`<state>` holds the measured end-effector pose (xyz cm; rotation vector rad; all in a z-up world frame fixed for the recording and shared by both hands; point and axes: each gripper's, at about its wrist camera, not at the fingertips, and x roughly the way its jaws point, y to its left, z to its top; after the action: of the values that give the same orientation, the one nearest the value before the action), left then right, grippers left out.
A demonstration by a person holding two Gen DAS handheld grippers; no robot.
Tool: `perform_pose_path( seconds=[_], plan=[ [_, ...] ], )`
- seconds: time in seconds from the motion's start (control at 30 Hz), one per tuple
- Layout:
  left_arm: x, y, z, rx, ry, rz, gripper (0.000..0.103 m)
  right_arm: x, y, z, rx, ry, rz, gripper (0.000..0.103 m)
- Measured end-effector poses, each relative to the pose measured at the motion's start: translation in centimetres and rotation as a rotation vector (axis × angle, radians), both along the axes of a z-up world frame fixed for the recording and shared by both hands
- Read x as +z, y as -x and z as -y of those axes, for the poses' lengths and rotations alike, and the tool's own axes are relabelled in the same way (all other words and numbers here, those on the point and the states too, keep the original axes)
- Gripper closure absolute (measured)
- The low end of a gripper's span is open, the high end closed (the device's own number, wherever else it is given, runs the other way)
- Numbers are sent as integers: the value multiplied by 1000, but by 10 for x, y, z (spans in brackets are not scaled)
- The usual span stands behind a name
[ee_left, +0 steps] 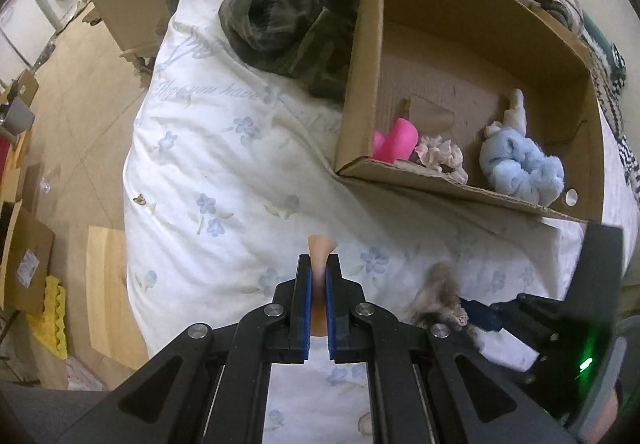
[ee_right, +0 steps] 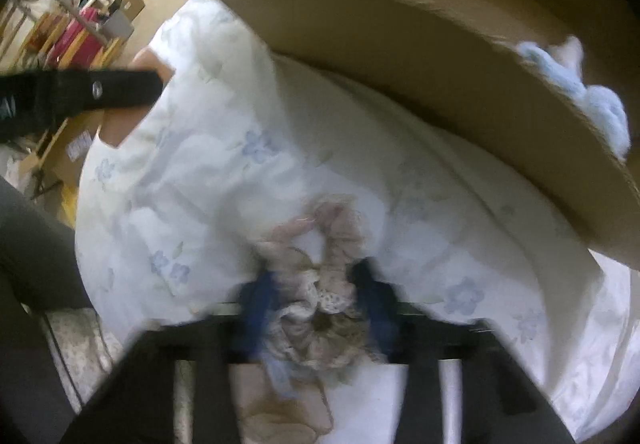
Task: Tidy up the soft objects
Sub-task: 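Grasp the tan cylinder with the left tool while the right tool grasps the lace-trimmed scrunchie, then carry the tan cylinder with the left tool while the right tool carries the scrunchie into the box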
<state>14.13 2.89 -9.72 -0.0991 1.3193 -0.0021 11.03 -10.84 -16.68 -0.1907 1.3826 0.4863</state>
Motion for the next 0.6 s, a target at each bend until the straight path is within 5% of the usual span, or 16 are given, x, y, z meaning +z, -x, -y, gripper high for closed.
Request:
perform_pose_path(
  seconds=[0.6],
  plan=[
    [16,8,4,12,-1,48,97,66,0,84,-228,-259,66,88]
  ],
)
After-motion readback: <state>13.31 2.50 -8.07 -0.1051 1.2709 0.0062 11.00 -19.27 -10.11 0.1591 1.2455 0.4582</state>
